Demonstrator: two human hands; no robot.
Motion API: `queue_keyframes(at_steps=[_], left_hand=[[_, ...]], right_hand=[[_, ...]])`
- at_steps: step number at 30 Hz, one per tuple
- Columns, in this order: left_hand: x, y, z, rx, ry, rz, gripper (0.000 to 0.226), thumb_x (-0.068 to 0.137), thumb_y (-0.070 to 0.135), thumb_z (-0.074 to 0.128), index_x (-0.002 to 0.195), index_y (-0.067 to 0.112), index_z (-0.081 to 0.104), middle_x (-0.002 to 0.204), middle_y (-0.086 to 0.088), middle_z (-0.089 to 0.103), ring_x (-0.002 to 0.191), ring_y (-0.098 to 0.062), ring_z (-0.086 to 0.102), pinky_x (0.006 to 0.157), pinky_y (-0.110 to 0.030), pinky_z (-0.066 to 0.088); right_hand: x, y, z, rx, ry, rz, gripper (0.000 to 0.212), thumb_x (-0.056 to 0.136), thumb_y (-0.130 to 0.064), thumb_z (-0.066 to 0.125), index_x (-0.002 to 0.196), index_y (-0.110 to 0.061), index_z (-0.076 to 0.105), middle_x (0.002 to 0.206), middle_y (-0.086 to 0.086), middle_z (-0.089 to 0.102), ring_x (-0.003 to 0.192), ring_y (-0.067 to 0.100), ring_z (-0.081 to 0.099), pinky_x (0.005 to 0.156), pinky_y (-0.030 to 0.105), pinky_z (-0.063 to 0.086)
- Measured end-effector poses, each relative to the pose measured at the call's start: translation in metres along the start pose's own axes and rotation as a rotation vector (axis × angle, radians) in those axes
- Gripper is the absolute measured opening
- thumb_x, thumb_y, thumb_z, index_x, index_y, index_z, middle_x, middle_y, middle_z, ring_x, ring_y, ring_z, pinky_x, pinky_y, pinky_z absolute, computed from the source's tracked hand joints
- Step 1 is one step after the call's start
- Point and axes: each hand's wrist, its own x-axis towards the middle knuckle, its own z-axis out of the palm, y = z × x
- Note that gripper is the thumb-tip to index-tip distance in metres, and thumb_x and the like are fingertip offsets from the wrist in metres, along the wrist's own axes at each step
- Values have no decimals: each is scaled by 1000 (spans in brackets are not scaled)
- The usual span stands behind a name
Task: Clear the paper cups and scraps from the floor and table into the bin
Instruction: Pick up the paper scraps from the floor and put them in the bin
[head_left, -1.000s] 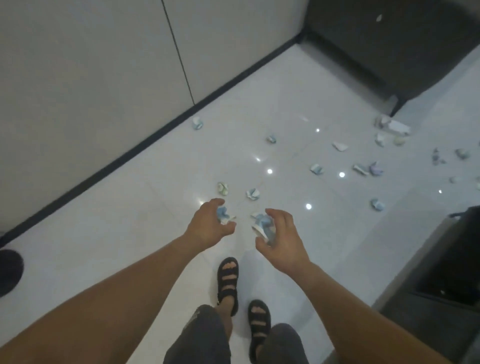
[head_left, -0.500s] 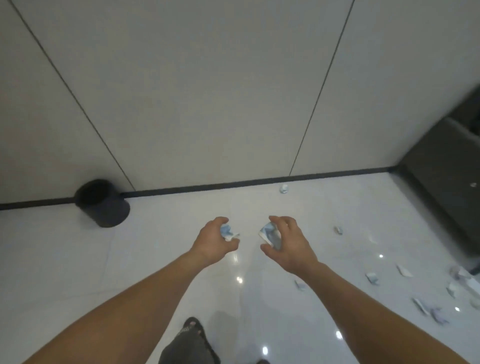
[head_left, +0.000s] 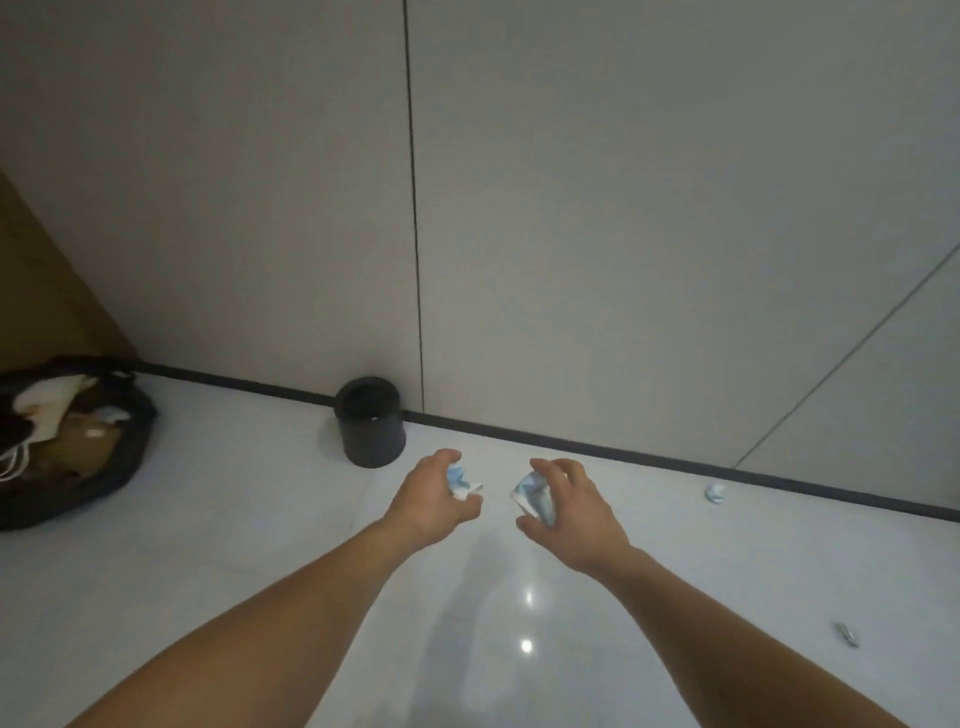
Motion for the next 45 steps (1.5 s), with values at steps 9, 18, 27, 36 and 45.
queue_keyframes(at_steps=[9, 18, 27, 36, 45], left_hand=[[74, -54, -102, -42, 70, -31, 72, 79, 29, 75, 141, 25, 37, 140, -3, 44, 118, -20, 51, 90, -25, 44], [196, -67, -195, -61, 238, -119, 79, 77, 27, 76, 143, 17, 35, 138, -6, 46, 121, -21, 49, 97, -26, 41], [310, -81, -244, -20, 242, -157, 61, 74, 22, 78, 128, 15, 49, 122, -3, 47, 99, -12, 48, 84, -20, 38], [465, -155, -281, -64, 45, -202, 71, 75, 23, 79, 136, 18, 43, 130, -5, 42, 110, -16, 51, 91, -18, 41], [614, -251, -272, 8, -300, -179, 74, 79, 27, 75, 141, 25, 35, 137, 3, 46, 121, -12, 48, 94, -17, 39]], right_hand=[[111, -91, 36, -50, -73, -83, 78, 81, -52, 69, 147, -35, 30, 148, -6, 30, 127, 19, 43, 100, 29, 43], [293, -135, 56, 20, -87, -260, 77, 78, -50, 71, 144, -29, 36, 141, -1, 38, 119, 21, 48, 96, 26, 44], [437, -173, 71, 48, -141, -296, 80, 76, -45, 74, 145, -28, 37, 142, -1, 38, 122, 22, 48, 99, 29, 42], [560, -196, 144, -26, -237, -142, 84, 78, -50, 70, 148, -31, 28, 145, -4, 33, 124, 20, 44, 97, 27, 44], [662, -186, 240, -24, -316, 174, 86, 79, -52, 69, 149, -34, 22, 149, -7, 27, 128, 16, 39, 99, 23, 42]])
